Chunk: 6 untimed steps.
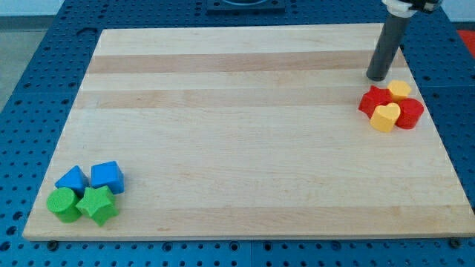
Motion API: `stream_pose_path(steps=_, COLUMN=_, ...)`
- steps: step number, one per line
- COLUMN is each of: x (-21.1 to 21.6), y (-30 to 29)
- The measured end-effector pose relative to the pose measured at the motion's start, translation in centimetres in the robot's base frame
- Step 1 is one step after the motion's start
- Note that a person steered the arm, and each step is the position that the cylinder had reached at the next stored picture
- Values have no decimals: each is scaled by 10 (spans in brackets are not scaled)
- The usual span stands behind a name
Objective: Nudge red circle along with yellow heart a bit left
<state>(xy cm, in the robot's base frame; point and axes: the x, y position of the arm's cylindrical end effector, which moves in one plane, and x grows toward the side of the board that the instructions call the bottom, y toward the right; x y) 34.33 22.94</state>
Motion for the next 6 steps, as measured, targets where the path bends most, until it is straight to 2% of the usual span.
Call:
stream_pose_path(steps=4, x=4, y=52)
stream_pose_path(steps=6, x=37, y=65)
